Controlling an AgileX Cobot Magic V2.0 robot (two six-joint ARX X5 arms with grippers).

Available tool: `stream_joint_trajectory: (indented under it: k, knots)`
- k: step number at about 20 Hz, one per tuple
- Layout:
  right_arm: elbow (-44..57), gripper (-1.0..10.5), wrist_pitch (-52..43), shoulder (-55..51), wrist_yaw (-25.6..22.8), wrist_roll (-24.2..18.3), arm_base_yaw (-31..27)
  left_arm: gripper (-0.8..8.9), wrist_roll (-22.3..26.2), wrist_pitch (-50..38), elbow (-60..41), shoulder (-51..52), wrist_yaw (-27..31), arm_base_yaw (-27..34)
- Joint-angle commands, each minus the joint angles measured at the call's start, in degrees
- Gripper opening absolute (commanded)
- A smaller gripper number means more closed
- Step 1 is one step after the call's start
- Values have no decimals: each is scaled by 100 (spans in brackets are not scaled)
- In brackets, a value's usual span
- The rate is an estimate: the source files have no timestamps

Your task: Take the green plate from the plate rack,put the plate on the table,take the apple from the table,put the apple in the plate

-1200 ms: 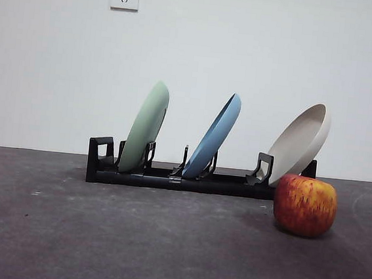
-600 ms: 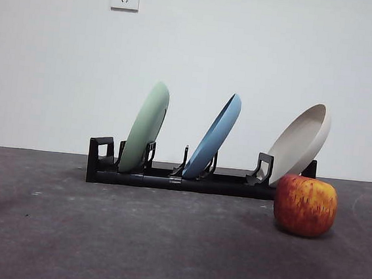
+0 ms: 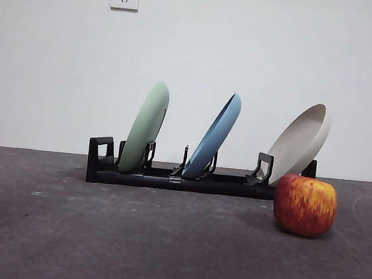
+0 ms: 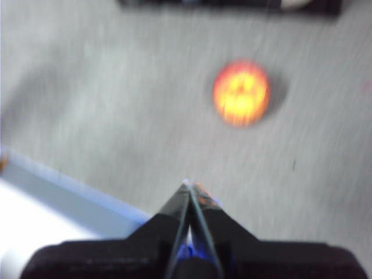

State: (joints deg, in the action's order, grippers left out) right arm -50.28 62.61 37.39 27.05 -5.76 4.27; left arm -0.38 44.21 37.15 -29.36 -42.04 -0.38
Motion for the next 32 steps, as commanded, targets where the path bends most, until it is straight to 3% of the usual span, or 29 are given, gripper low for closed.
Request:
stream_joint_trajectory:
  k: [1, 5, 6, 9, 10, 11, 22, 27, 32]
  knots:
    - [-68, -12, 332, 122, 0, -417, 79, -8, 507, 402, 136, -149, -46, 0]
    - [-68, 11, 383, 162, 0, -420, 101, 2, 621, 525, 164, -212, -35, 0]
    - [-68, 41, 380, 162, 0, -417, 103, 44, 619, 525, 164, -212, -20, 0]
    - [-68, 572, 378, 162, -2, -232, 103, 559, 614, 509, 164, -212, -15, 0]
    - [-68, 675, 378, 162, -2, -188, 103, 574, 614, 498, 164, -212, -17, 0]
    - [-68, 690, 378, 164, -2, -175, 103, 574, 605, 470, 166, -212, -20, 0]
    - [-68, 690, 378, 162, 4, -131, 103, 573, 466, 238, 647, -549, -20, -24]
    - [-68, 690, 380, 162, 7, -116, 103, 566, 90, -920, 1217, -1585, 22, -409]
    - [-68, 690, 380, 162, 7, -116, 103, 566, 44, -1429, 2273, -3132, 804, -1040]
